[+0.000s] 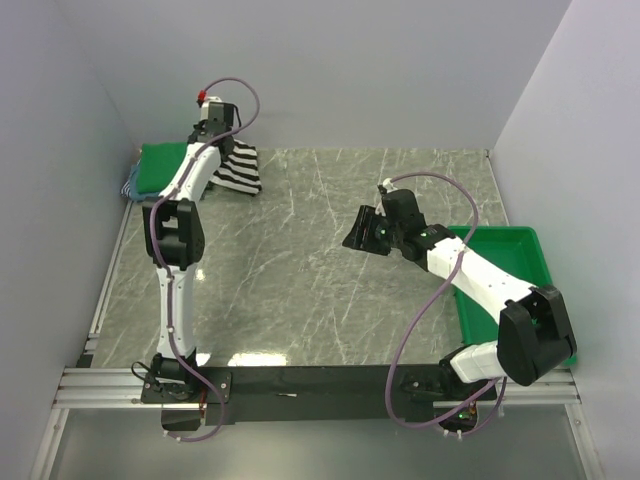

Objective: Fold and stack the tank tops
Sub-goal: Neatly place the folded tank top to the corner

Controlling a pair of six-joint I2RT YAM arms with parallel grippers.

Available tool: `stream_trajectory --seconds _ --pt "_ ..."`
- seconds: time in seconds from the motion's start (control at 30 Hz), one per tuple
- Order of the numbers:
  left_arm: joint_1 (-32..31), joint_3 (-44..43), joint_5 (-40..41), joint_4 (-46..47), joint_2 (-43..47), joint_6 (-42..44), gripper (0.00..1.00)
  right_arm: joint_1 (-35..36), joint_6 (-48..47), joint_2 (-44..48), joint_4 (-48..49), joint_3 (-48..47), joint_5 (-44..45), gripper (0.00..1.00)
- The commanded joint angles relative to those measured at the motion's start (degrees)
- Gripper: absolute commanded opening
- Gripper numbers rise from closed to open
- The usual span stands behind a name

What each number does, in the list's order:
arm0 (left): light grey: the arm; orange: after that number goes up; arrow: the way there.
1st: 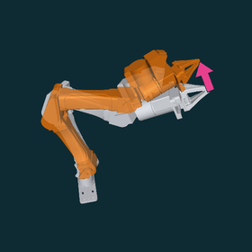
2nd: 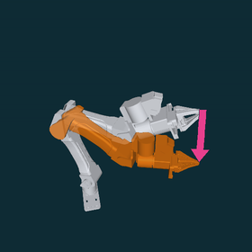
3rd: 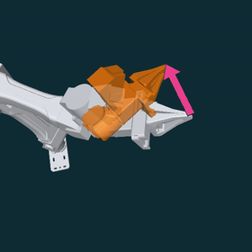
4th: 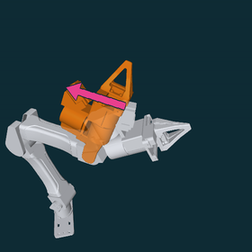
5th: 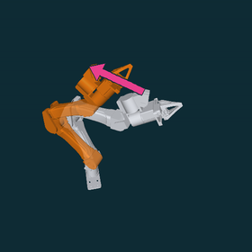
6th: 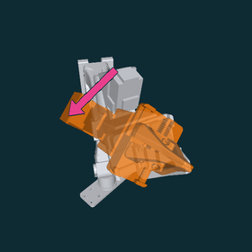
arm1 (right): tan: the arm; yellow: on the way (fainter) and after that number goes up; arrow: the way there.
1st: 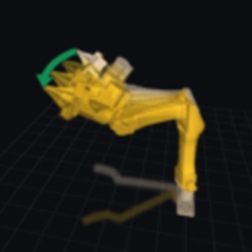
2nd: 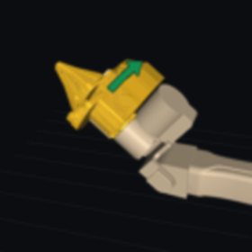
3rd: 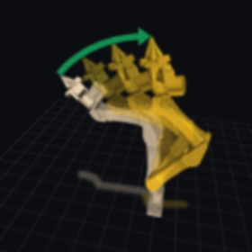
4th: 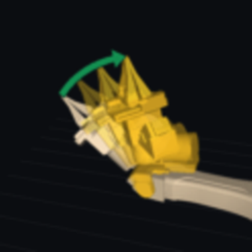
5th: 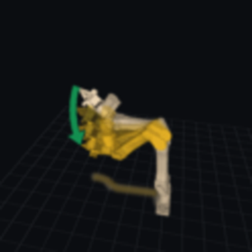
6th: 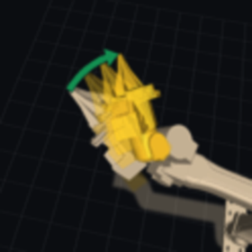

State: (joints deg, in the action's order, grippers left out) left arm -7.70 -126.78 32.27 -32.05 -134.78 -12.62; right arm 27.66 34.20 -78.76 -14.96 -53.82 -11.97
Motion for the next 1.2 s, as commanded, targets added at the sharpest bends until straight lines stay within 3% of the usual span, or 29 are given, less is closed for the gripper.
stream_trajectory --seconds 0.0,0.27,0.83,0.93,0.97,1.03,1.07,1.17 --pt "2.4 -3.1 -0.4 5.0 2.5 2.1 0.00 0.5 -1.0 0.9 2.2 0.2 -1.0 0.58" --pt "4.4 -9.2 -2.6 5.8 2.2 5.2 0.00 0.6 -1.0 -0.6 2.8 0.1 -1.5 0.58" --pt "16.9 -0.5 -12.8 7.1 3.7 -3.1 0.01 2.8 -1.0 -4.9 3.6 0.2 -1.0 0.58" --pt "18.5 -0.2 -14.3 5.9 3.3 -6.9 0.27 3.2 -1.1 -4.9 3.6 0.5 -0.5 0.58" --pt "18.8 0.0 -14.6 5.9 3.5 -7.9 0.45 3.4 -1.1 -4.9 3.6 0.6 -0.3 0.58" --pt "19.5 0.2 -16.6 6.2 4.4 -10.3 0.57 3.5 -1.1 -4.9 3.4 0.6 0.1 0.58" --pt "19.5 0.2 -16.8 6.3 5.0 -10.8 0.73 3.5 -1.1 -4.9 3.4 0.5 0.3 0.58" --pt "19.6 1.1 -17.2 7.2 7.7 -12.9 0.83 3.6 -0.9 -4.2 3.3 0.5 1.1 0.58"
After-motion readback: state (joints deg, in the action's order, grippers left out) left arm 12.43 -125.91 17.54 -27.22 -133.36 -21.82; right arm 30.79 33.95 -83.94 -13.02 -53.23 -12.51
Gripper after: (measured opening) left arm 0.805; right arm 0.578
